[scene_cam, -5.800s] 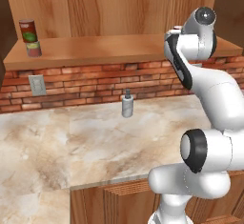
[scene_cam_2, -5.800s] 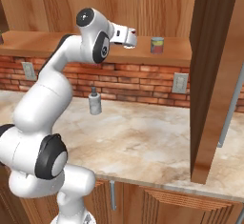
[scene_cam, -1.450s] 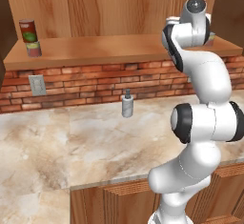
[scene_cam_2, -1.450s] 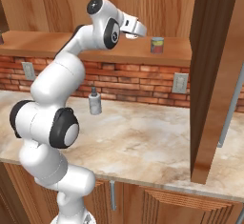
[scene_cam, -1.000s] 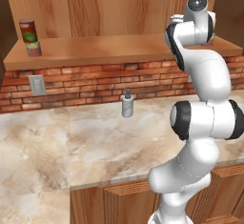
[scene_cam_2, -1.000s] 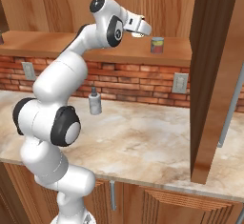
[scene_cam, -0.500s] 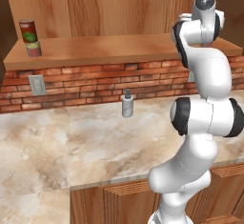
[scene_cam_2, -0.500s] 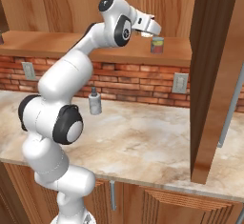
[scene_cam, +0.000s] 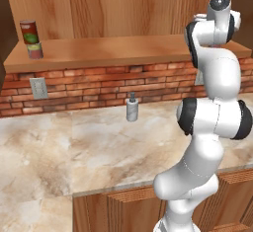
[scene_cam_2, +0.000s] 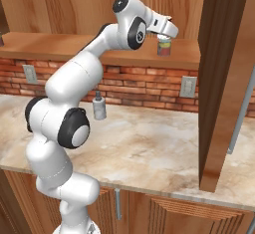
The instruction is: Stack two cans on top of the other two cans in the cabinet.
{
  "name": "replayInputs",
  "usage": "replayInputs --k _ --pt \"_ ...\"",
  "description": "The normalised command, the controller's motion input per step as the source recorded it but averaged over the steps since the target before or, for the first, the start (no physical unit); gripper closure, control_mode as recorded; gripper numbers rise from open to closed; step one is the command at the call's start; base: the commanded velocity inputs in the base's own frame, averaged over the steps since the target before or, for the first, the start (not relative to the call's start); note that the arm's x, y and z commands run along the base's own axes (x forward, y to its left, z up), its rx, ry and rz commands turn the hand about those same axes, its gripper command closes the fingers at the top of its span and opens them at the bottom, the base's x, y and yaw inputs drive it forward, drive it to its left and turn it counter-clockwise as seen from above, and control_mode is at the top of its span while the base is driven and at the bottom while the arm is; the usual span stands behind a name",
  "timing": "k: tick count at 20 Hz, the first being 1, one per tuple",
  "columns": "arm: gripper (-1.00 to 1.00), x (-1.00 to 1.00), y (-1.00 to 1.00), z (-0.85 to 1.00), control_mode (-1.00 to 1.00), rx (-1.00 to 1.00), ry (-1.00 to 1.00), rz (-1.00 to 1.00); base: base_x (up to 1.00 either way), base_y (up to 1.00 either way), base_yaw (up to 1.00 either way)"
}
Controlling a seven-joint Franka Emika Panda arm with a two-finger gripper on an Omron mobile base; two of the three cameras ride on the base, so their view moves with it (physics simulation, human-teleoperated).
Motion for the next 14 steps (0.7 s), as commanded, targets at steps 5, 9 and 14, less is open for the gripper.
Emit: replayInputs --k 5,9,14 --pt "1.0 -0.01 -0.19 -0.03 -1.0 0.0 0.02 -0.03 0.0 0.0 0.0" --pt "1.0 0.01 -0.08 -0.1 -1.0 0.04 0.07 0.0 0.0 0.0 0.0" --pt "1.0 0.0 -0.02 -0.06 -1.0 0.06 0.06 0.0 0.0 0.0 0.0"
